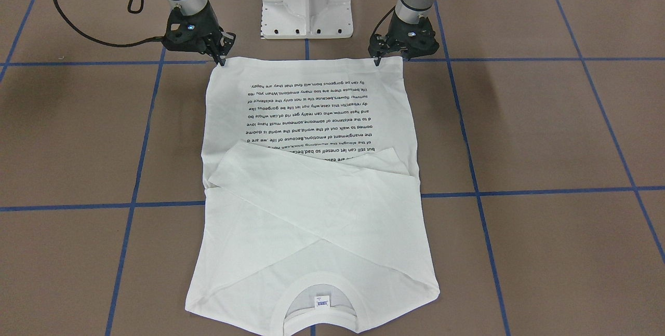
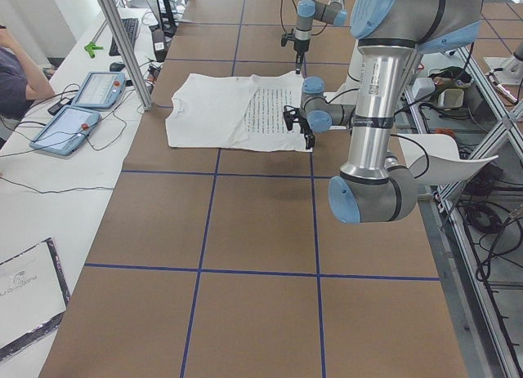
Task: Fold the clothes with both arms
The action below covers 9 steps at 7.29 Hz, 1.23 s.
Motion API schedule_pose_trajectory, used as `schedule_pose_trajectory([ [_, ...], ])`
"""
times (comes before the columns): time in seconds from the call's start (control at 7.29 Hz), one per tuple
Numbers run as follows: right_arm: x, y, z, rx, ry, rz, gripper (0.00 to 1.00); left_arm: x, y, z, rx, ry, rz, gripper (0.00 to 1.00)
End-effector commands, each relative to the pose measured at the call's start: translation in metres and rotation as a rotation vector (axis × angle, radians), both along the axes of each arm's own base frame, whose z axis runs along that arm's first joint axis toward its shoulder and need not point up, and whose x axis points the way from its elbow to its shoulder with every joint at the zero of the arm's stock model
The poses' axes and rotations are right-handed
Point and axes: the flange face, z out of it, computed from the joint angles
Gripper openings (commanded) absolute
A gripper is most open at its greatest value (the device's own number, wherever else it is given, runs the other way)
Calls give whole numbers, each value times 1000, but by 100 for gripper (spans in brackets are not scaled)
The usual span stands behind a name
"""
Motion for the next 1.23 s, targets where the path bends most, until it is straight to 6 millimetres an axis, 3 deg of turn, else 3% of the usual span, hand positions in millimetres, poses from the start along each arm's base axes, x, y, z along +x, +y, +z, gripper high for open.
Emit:
schedule_pose_trajectory([
  [0.0, 2, -3, 0, 0, 1, 6, 0, 4, -1, 9, -5, -22, 0, 93],
  [0.55, 3, -7, 3, -3, 10, 15, 0, 2, -1, 21, -10, -45, -2, 81],
  [1.1, 9, -16, 4, -17, 8, 22, 0, 1, 0, 19, -13, -38, 0, 64],
])
